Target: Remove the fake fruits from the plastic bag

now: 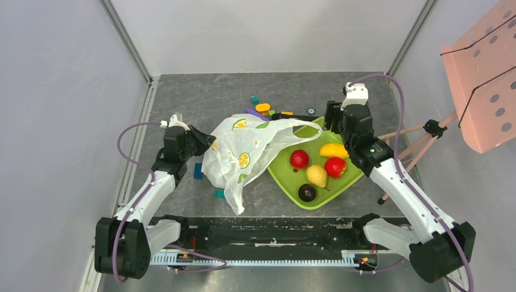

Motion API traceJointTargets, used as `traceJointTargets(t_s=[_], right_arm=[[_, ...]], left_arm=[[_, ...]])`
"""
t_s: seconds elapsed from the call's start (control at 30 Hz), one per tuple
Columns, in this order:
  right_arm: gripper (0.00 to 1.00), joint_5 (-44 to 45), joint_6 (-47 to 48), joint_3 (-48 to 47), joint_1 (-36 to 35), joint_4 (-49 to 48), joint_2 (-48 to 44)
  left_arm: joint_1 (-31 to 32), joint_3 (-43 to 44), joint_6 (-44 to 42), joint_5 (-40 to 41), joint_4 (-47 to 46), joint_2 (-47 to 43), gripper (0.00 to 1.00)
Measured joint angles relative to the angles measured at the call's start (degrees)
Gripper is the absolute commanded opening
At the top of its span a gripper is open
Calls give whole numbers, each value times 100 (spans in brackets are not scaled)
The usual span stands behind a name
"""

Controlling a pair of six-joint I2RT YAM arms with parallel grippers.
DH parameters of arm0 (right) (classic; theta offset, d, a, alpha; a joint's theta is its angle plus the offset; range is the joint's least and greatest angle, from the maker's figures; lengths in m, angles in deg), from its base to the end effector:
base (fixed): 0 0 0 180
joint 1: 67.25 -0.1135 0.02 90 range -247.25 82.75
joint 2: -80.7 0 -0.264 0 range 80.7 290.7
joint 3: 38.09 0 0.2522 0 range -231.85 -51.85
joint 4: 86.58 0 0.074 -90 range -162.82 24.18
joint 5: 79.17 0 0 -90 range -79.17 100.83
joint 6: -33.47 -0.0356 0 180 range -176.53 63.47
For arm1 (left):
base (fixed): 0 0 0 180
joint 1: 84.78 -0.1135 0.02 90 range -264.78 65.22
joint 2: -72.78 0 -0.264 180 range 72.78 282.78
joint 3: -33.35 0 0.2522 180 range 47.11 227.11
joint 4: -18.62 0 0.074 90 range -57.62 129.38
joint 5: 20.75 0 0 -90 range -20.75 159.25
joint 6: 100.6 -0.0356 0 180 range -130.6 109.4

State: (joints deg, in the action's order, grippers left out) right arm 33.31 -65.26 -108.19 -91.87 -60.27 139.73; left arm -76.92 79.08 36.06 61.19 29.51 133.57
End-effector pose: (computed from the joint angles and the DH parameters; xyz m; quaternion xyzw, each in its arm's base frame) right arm 0.2191 0.0854 0.3602 0.0095 0.7883 0.0225 0.6149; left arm 0.2301 -0.0368 0.2306 -0.2458 0.8101 -0.2953 0.4429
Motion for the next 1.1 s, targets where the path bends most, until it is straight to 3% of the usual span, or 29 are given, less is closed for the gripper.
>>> traceJointTargets(t_s=[0.27,0.5,0.57,0.83,0.87,1.1], right_arm=[[58,208,-2,870,649,304,678],[62,-1108,302,1213,673,-210,970],[65,-1397,363,1224,675,-310,1143],[94,-1639,396,1355,675,-479,1427],[95,-1644,393,1375,675,-479,1390],[98,-1639,387,1405,675,-474,695]], left_arm=[[0,0,-11,-107,238,-31,38],[0,2,-20,-136,455,-256,44],[0,4,-24,-142,511,-291,46],[0,173,-179,-155,868,-343,60],[0,201,-219,-153,918,-343,65],[4,595,-643,195,1755,-361,71]])
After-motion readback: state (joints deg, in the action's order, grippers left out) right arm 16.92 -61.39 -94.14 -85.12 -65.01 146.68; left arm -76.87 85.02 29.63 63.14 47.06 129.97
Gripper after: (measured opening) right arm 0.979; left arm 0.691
